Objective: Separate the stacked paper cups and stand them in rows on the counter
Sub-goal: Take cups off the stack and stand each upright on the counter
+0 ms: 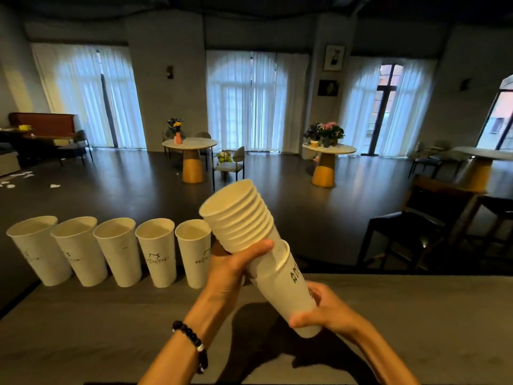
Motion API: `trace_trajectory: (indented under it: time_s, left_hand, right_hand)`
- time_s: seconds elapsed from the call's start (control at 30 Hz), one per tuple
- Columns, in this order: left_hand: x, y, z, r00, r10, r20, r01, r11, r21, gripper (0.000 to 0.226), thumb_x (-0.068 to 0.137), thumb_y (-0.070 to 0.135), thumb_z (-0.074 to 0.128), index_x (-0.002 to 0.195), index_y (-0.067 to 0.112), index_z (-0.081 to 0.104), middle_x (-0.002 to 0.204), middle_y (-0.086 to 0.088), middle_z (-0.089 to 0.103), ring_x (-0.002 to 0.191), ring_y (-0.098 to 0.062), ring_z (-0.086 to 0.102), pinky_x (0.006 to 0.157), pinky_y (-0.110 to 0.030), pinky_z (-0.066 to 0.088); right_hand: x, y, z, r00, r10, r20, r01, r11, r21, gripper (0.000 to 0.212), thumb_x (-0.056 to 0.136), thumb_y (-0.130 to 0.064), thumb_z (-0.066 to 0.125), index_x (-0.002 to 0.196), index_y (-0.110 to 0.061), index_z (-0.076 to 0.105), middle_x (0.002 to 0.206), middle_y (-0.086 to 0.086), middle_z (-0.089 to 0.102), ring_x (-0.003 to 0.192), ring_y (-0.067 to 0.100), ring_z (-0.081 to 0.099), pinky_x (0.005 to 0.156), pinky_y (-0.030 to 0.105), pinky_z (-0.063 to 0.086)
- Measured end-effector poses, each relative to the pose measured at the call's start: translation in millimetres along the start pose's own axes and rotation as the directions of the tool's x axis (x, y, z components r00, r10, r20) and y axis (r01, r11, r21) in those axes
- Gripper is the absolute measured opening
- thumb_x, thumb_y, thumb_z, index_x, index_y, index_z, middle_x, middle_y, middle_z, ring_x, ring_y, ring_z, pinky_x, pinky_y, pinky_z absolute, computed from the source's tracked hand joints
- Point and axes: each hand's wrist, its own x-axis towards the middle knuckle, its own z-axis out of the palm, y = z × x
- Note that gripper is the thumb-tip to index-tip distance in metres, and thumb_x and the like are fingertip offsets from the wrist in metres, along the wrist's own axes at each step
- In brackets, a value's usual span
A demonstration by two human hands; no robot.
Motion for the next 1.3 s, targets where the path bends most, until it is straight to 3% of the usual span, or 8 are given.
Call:
trace_trajectory:
  time_s: [0.23, 0.33, 0.4, 0.53, 0.7, 0.83, 1.17, 1.3]
  left_hand:
    - [20, 59, -56, 0.959, 0.248, -0.139, -0.266, 0.956, -0.124, 0.105, 0.053, 0.043, 0.091, 0.143, 0.013, 0.047, 0.133, -0.016, 0.055, 0.122, -0.029, 0.057, 0.093, -0.042, 0.056]
    - [17, 62, -72, 0.961, 0.252, -0.113, -0.258, 0.965, -0.043, 0.070, 0.067, 0.025, 0.074, 0.133, 0.018, 0.055, 0.122, -0.002, 0.067, 0.117, -0.020, 0.064, 0.089, -0.036, 0.058]
    - [13, 56, -78, 0.969, 0.216, -0.119, -0.214, 0.976, 0.028, 0.062, 0.064, 0.022, 0.073, 0.124, 0.025, 0.058, 0.113, 0.006, 0.073, 0.112, -0.015, 0.066, 0.082, -0.027, 0.058]
    - [13, 47, -86, 0.982, 0.158, -0.099, -0.153, 0.986, 0.061, 0.095, 0.036, 0.047, 0.096, 0.121, 0.025, 0.061, 0.116, 0.000, 0.074, 0.111, -0.017, 0.068, 0.080, -0.022, 0.057]
    - [20, 38, -89, 0.989, 0.118, -0.093, -0.115, 0.993, 0.040, 0.084, 0.028, 0.056, 0.096, 0.106, 0.032, 0.075, 0.110, 0.001, 0.075, 0.108, -0.017, 0.069, 0.080, -0.025, 0.058]
    - [20, 34, -89, 0.985, 0.118, -0.128, -0.112, 0.992, 0.051, 0.115, 0.034, 0.054, 0.097, 0.133, 0.014, 0.056, 0.124, -0.012, 0.068, 0.117, -0.026, 0.065, 0.091, -0.035, 0.058]
    - [14, 33, -74, 0.995, 0.068, -0.070, -0.066, 0.997, 0.028, 0.115, 0.032, 0.057, 0.096, 0.131, 0.015, 0.056, 0.123, -0.013, 0.068, 0.114, -0.028, 0.066, 0.093, -0.044, 0.056]
    - [5, 30, -53, 1.000, -0.018, -0.004, 0.018, 0.998, -0.060, 0.093, 0.022, 0.057, 0.096, 0.106, 0.026, 0.072, 0.103, -0.004, 0.077, 0.096, -0.019, 0.073, 0.079, -0.038, 0.060]
  right_hand:
    - [42, 42, 2, 0.929, 0.156, -0.334, -0.099, 0.978, 0.182, 0.081, 0.048, -0.030, 0.094, 0.117, -0.027, 0.052, 0.111, -0.011, 0.062, 0.102, 0.010, 0.060, 0.081, 0.028, 0.052]
    - [77, 44, 11, 0.889, 0.151, -0.433, -0.066, 0.977, 0.204, 0.086, 0.055, -0.020, 0.093, 0.129, -0.021, 0.050, 0.117, -0.005, 0.061, 0.104, 0.013, 0.057, 0.086, 0.035, 0.051]
    - [101, 42, 17, 0.881, 0.124, -0.456, -0.049, 0.984, 0.172, 0.085, 0.057, -0.017, 0.092, 0.131, -0.017, 0.051, 0.127, 0.004, 0.061, 0.115, 0.021, 0.058, 0.092, 0.041, 0.051]
    - [133, 36, 30, 0.875, 0.099, -0.473, -0.049, 0.992, 0.117, 0.086, 0.057, -0.014, 0.092, 0.131, -0.013, 0.051, 0.133, 0.011, 0.058, 0.126, 0.030, 0.053, 0.101, 0.048, 0.046]
    - [147, 35, 35, 0.864, 0.077, -0.498, -0.051, 0.997, 0.065, 0.091, 0.056, -0.013, 0.093, 0.135, -0.014, 0.048, 0.136, 0.011, 0.056, 0.128, 0.031, 0.051, 0.103, 0.050, 0.043]
    - [143, 39, 34, 0.857, 0.077, -0.509, -0.051, 0.997, 0.065, 0.090, 0.056, -0.012, 0.093, 0.134, -0.015, 0.048, 0.134, 0.009, 0.057, 0.127, 0.031, 0.052, 0.103, 0.051, 0.044]
    - [129, 37, 26, 0.862, 0.104, -0.496, -0.068, 0.994, 0.090, 0.105, 0.054, -0.008, 0.093, 0.142, -0.018, 0.037, 0.139, 0.007, 0.051, 0.131, 0.031, 0.047, 0.104, 0.050, 0.042]
    - [95, 31, 21, 0.782, 0.236, -0.577, -0.155, 0.970, 0.187, 0.099, 0.046, -0.022, 0.097, 0.126, -0.024, 0.038, 0.121, 0.012, 0.055, 0.098, 0.022, 0.058, 0.084, 0.042, 0.052]
